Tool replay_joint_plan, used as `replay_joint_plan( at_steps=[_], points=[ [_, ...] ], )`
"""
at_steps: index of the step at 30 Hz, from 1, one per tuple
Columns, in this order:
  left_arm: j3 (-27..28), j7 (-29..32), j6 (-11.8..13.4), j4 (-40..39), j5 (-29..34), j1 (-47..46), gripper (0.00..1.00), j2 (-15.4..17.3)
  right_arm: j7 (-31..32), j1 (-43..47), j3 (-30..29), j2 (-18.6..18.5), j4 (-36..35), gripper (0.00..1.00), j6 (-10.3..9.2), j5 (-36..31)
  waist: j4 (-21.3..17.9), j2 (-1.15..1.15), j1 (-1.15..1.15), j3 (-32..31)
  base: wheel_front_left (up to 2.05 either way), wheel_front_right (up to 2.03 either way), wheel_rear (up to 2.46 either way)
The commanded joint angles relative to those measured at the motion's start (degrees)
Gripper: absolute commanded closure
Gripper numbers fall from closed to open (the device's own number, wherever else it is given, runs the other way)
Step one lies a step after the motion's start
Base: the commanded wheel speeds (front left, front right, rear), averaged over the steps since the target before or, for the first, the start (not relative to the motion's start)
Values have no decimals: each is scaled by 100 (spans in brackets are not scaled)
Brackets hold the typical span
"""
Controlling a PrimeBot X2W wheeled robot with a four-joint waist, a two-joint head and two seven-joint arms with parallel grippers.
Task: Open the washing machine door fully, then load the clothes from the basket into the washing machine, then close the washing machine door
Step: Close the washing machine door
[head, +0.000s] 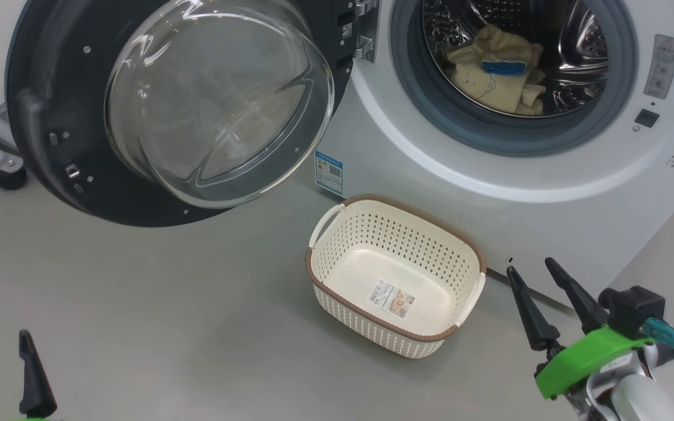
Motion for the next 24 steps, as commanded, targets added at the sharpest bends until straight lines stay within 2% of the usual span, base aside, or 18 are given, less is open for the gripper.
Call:
replay_joint_plan(
  at_steps=[1, 4, 7, 11, 16, 20, 24],
  points=[
    [247, -80, -48, -181, 72, -186, 0, 89, -38, -107, 26, -103, -168, 0, 57, 31, -3, 0, 0, -5, 0, 0, 0],
    [233, -80, -118, -146, 111, -237, 0, 84, -38, -55, -14, -83, -194, 0, 57, 12, -6, 0, 0, -12, 0, 0, 0],
    [188, -80, -193, -69, 166, -310, 100, 130, -38, -8, -58, -77, -218, 0, 57, -2, -9, 0, 0, -17, 0, 0, 0],
    [123, -76, -399, 126, 120, -615, 100, 274, -38, 101, -162, -64, -256, 0, 57, -27, -6, 0, 0, -12, 0, 0, 0],
    [216, -2, -714, 535, -264, -1199, 100, 440, -38, 223, -270, -52, -324, 0, 57, -70, -7, 0, 0, 80, 0, 0, 0],
    [486, 38, -946, 969, -974, -1737, 100, 516, -38, 182, -257, -102, -379, 0, 57, -108, -153, 0, 0, 295, 0, 0, 0],
    [886, 275, -1073, 1471, -2145, -2258, 100, 613, -38, 102, -200, -186, -392, 0, 57, -118, -321, 0, 0, 481, 0, 0, 0]
  ],
)
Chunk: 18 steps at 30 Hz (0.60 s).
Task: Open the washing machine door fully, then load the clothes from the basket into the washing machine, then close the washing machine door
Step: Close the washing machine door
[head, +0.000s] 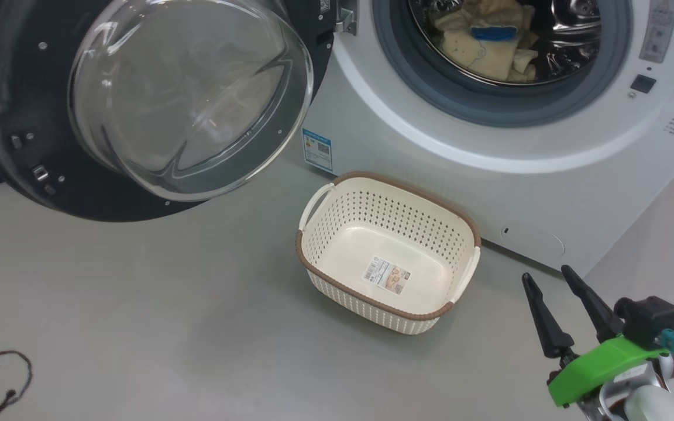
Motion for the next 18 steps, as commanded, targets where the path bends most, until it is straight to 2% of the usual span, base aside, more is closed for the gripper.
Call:
replay_joint_plan(
  at_steps=[1, 9, 10, 14, 18],
  points=[
    [381, 107, -28, -5, -419, -410, 100, 362, -38, -247, 101, -180, -188, 0, 57, -42, -151, 0, 0, 138, 0, 0, 0],
    [1071, 1039, -40, 355, -2866, -1042, 100, 1061, -38, -338, 178, -347, -184, 0, 57, -39, -451, 0, 0, 284, 0, 0, 0],
    [1071, 1039, -40, 355, -2866, -1042, 100, 1061, -38, -338, 178, -347, -184, 0, 57, -39, -451, 0, 0, 284, 0, 0, 0],
    [1470, 1469, -41, 692, -3647, -1334, 100, 1466, -38, -370, 215, -424, -194, 0, 57, -33, -570, 0, 0, 329, 0, 0, 0],
    [1707, 1875, -41, 1171, -4116, -1725, 100, 1842, -38, -391, 241, -497, -210, 0, 57, -19, -656, 0, 0, 375, 0, 0, 0]
  ],
)
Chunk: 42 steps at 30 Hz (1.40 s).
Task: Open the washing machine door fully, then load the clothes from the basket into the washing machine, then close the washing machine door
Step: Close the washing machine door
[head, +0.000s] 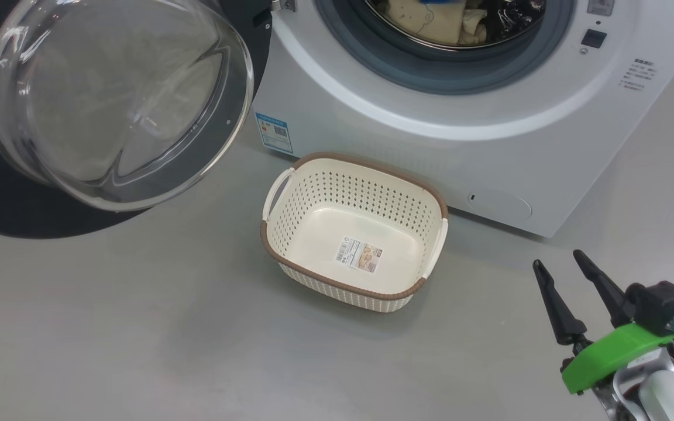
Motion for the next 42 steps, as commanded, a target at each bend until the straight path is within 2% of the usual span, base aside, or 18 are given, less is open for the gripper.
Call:
replay_joint_plan(
  at_steps=[1, 11, 17, 22, 34, 39, 42],
  points=[
    [206, 71, -39, -105, -49, -267, 100, 481, -38, -187, 97, -161, -195, 0, 57, -17, -22, 0, 0, 27, 0, 0, 0],
    [87, 570, -5, 1279, -174, -1412, 100, 1170, -38, -306, 134, -426, -302, 0, 57, -25, -194, 0, 0, 406, 0, 0, 0],
    [-156, 726, 73, 1675, -25, -2004, 100, 1425, -38, -366, 114, -601, -373, 0, 57, -26, -301, 0, 0, 719, 0, 0, 0],
    [-398, 825, 279, 1816, 165, -2442, 100, 1629, -38, -412, 96, -704, -440, 0, 57, -23, -373, 0, 0, 939, 0, 0, 0],
    [-1002, 1310, 824, 1861, 595, -3130, 100, 1913, -38, -571, 111, -812, -510, 0, 57, -5, -551, 0, 0, 1261, 0, 0, 0],
    [-1110, 1368, 911, 1869, 674, -3230, 100, 1906, -38, -590, 106, -826, -526, 0, 57, -9, -582, 0, 0, 1319, 0, 0, 0],
    [-1163, 1405, 878, 1887, 694, -3258, 100, 1840, -38, -626, 125, -848, -533, 0, 57, -4, -612, 0, 0, 1358, 0, 0, 0]
  ],
)
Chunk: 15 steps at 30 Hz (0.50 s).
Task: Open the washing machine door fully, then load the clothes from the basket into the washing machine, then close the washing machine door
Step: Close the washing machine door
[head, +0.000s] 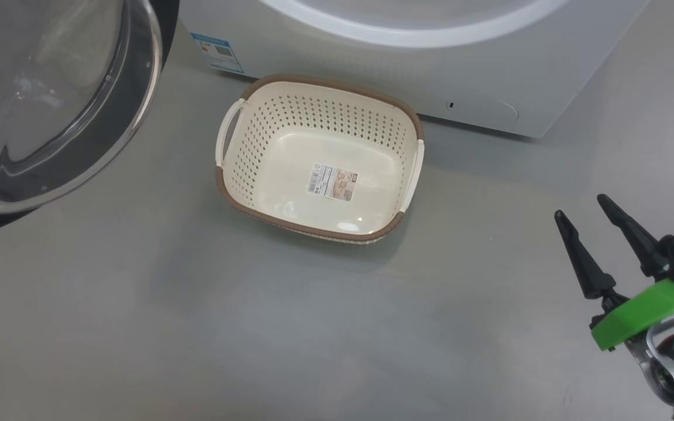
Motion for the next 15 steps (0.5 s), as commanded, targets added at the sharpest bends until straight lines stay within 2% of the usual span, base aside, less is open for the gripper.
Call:
replay_joint_plan(
  at_steps=[1, 15],
  points=[
    [40, 61, -16, -130, 58, -66, 100, 436, -37, -97, 64, -183, -188, 0, 57, -4, -9, 0, 0, 17, 0, 0, 0],
    [-176, 456, -275, 84, 103, -190, 100, 256, -37, -122, 57, -227, -192, 0, 57, -33, -24, 0, 0, 81, 0, 0, 0]
  ],
)
